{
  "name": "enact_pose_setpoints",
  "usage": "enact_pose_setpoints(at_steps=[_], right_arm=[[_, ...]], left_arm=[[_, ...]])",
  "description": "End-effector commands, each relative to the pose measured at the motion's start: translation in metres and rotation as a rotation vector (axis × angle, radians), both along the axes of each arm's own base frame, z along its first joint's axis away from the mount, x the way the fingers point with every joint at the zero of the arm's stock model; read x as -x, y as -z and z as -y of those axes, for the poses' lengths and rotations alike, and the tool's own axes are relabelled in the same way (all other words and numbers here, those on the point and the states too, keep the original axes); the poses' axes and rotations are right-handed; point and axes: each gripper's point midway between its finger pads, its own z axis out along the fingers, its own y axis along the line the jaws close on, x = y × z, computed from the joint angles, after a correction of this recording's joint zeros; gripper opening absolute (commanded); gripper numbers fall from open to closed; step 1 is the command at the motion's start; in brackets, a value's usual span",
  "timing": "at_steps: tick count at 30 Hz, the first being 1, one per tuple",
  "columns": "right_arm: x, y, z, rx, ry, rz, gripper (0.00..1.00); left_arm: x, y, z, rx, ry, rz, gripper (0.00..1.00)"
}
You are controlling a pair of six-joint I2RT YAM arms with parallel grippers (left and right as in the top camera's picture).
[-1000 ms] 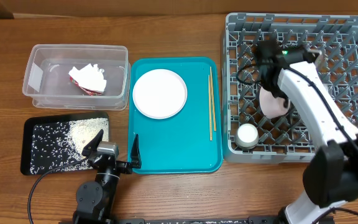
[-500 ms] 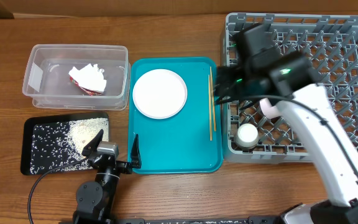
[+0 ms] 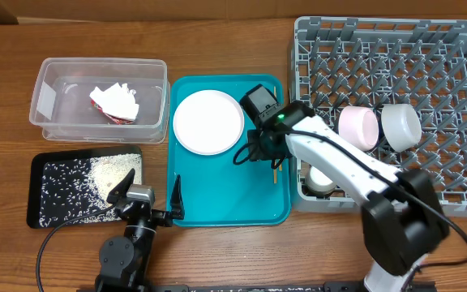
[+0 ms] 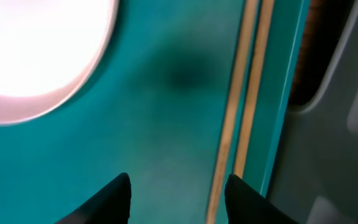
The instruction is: Sort waste into correct bins and load items into the dishwasher
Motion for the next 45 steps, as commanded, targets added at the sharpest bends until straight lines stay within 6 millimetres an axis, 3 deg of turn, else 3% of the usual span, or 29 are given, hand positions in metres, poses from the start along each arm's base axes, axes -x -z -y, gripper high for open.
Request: enact_pose_setpoints(at_steps=[1,9,14,18,22,27,28,30,33,36,39,42,45], right_arm=[[-0.010,0.016,0.009,0.051,0.026,0.010,0.50],[-0.008,0.060,0.021,0.150,0.034,-0.053,0.45],[0.006,0.069,0.010,0.094,0.015,-0.129,0.21],[0.009,0.062,0.002,0.084,0.000,-0.133,0.04],[-0.001,0.024,-0.005,0.051,0.000,-0.089,0.04],[-0.031,-0.063,-0.001,0.007,0.033,0.122,0.04],[-0.039,-0.085,0.008,0.013,0.057,0.191,0.04],[-0.049,-0.108,0.027,0.046,0.102,0.277,0.04],[-0.063,-0.125,0.063,0.136,0.176,0.359,0.04],[-0.072,-0.115,0.085,0.182,0.164,0.340,0.04],[-0.078,-0.091,0.107,0.224,0.172,0.300,0.04],[-0.080,-0.071,0.116,0.238,0.132,0.253,0.04],[-0.074,-0.067,0.120,0.251,0.124,0.221,0.21]], left_arm=[[0.000,-0.001,0.000,0.020,0.000,0.007,1.00],[0.000,-0.001,0.000,0.020,0.000,0.007,1.00],[0.000,-0.001,0.000,0.020,0.000,0.007,1.00],[0.000,-0.001,0.000,0.020,0.000,0.007,1.00],[0.000,-0.001,0.000,0.020,0.000,0.008,1.00],[0.000,-0.001,0.000,0.020,0.000,0.007,1.00],[0.000,-0.001,0.000,0.020,0.000,0.007,1.00],[0.000,-0.001,0.000,0.020,0.000,0.007,1.00],[0.000,-0.001,0.000,0.020,0.000,0.008,1.00],[0.000,-0.001,0.000,0.020,0.000,0.008,1.00],[0.000,-0.001,0.000,0.020,0.000,0.007,1.00],[0.000,-0.001,0.000,0.020,0.000,0.008,1.00],[0.000,-0.001,0.000,0.020,0.000,0.007,1.00]])
